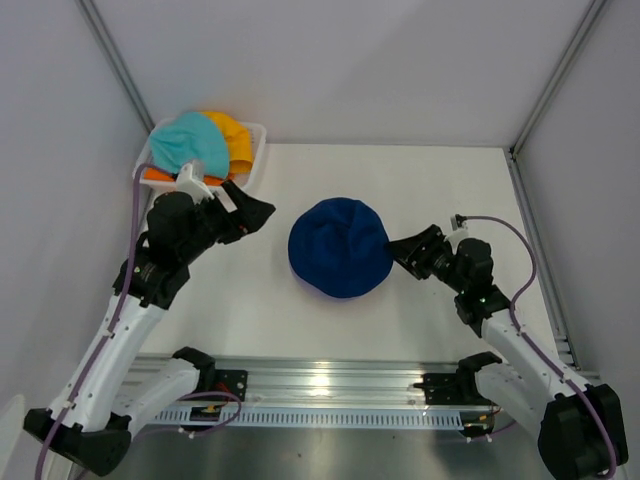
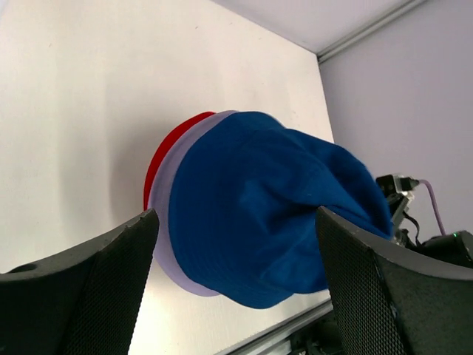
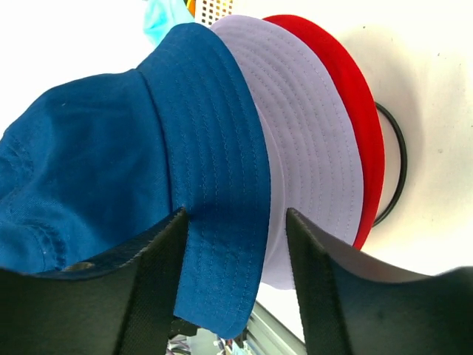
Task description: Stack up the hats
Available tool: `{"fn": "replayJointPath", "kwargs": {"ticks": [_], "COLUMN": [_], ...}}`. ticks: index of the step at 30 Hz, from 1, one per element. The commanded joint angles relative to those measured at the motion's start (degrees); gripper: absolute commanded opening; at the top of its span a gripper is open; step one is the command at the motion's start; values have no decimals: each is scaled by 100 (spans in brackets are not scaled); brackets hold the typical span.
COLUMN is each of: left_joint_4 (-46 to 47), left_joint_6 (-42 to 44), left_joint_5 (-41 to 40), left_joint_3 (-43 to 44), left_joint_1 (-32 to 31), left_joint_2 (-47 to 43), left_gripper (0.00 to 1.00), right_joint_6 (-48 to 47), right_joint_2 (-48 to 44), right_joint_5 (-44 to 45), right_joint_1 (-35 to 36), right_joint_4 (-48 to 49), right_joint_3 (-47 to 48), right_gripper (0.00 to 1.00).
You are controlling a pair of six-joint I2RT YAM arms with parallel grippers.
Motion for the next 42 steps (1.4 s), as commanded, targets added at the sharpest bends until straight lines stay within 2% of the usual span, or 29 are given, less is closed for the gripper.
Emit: {"fn": "replayJointPath", "kwargs": {"ticks": [1,4,5,6,8,9,12,15,24,30,32,36,42], "left_joint_4": [469,1003,1501,1767,2233,2618,3260,3832,4564,4828,4828,4828,5223], "left_joint_6": [-337,-520,-626,-714,-881,-960,-1145,-1321,-1620,-1594,-1585,-1541,-1585], "left_joint_5": [608,1151,1579,1723,1995,2058,2242,2514,2656,2726,2770,2796,3042], "left_joint_3": [-407,-1038,-1171,-1433,-1795,-2101,-2410,-2692,-2965,-2939,-2904,-2825,-2798], "left_joint_1": [367,901,973,1009,1018,1018,1018,1009,991,974,948,869,789], "left_joint_2": [155,365,419,454,542,568,691,902,1315,1578,1684,1886,2089], "left_gripper": [89,83,81,79,79,79,81,80,75,53,51,57,57], "right_joint_6": [140,150,132,106,62,53,35,9,-88,-105,-105,-97,-132], "right_joint_2": [78,105,105,105,105,96,114,192,342,403,404,404,439], "right_joint_5": [-37,7,33,34,86,95,121,130,192,218,218,227,245], "right_joint_1": [34,52,61,61,70,78,87,87,157,166,175,166,166], "right_joint_4": [578,570,500,465,386,368,350,306,210,218,209,183,157], "right_joint_3": [-84,-146,-164,-164,-181,-199,-225,-190,-190,-190,-181,-173,-129], "right_gripper": [55,48,44,37,28,20,8,0,0,0,0,0,0]}}
